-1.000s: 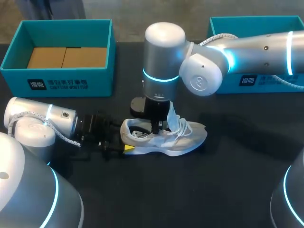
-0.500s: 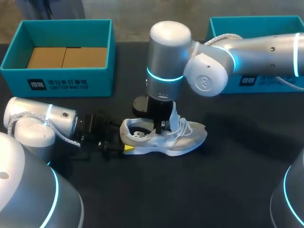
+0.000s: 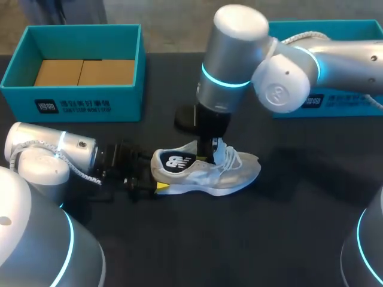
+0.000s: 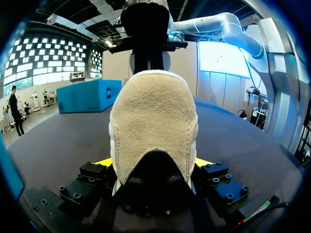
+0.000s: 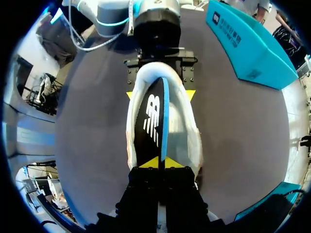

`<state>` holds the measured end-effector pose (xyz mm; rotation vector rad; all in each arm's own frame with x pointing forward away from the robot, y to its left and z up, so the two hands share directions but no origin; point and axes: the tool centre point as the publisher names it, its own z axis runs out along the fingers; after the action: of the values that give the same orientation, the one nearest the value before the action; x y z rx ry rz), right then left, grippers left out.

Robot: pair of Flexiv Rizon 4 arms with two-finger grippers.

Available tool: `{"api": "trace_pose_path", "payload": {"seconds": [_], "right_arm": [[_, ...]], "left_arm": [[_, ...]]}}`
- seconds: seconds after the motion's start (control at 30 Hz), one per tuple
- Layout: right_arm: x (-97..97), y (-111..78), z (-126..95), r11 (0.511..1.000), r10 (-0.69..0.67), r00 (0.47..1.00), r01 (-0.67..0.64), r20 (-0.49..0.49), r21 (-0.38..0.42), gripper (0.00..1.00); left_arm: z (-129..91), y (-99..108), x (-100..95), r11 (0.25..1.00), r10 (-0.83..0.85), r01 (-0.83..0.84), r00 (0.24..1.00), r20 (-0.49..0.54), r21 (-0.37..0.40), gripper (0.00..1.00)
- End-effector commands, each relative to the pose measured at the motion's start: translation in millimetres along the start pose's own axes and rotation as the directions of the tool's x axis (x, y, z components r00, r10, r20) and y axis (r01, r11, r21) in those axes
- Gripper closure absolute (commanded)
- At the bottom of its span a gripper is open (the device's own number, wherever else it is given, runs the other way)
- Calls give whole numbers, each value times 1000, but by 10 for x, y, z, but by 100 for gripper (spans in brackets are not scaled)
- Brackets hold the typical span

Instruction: Take the shoe out of the shoebox, open the shoe tongue, remove and reinsert the insole, then place the shoe into the shoebox

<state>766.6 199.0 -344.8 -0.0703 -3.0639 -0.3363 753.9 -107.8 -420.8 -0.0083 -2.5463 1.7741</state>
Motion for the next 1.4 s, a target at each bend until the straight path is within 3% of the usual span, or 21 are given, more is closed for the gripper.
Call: {"api": "trace_pose_path", "payload": {"seconds": [0.03,0.67,0.9,1.03,1.4], "right_arm": [[-38,-34,-62,998,-8,1000,8,2,-57,100],[-123,-106,-213,1000,-11,999,11,-41,-2,100],[-159,48,-212,997,-23,1000,22,-19,-76,100],[-141,137,-168,990,9,998,-17,-57,-142,100],[-128,375,-228,985,-3,999,-6,-49,-175,100]], "left_arm": [[0,28,15,1000,1,-1,1000,2,0,100],[0,28,15,1000,1,-1,1000,2,0,100],[0,28,15,1000,1,-1,1000,2,0,100],[0,28,15,1000,1,-1,1000,2,0,100],[0,28,15,1000,1,-1,1000,2,0,100]]}}
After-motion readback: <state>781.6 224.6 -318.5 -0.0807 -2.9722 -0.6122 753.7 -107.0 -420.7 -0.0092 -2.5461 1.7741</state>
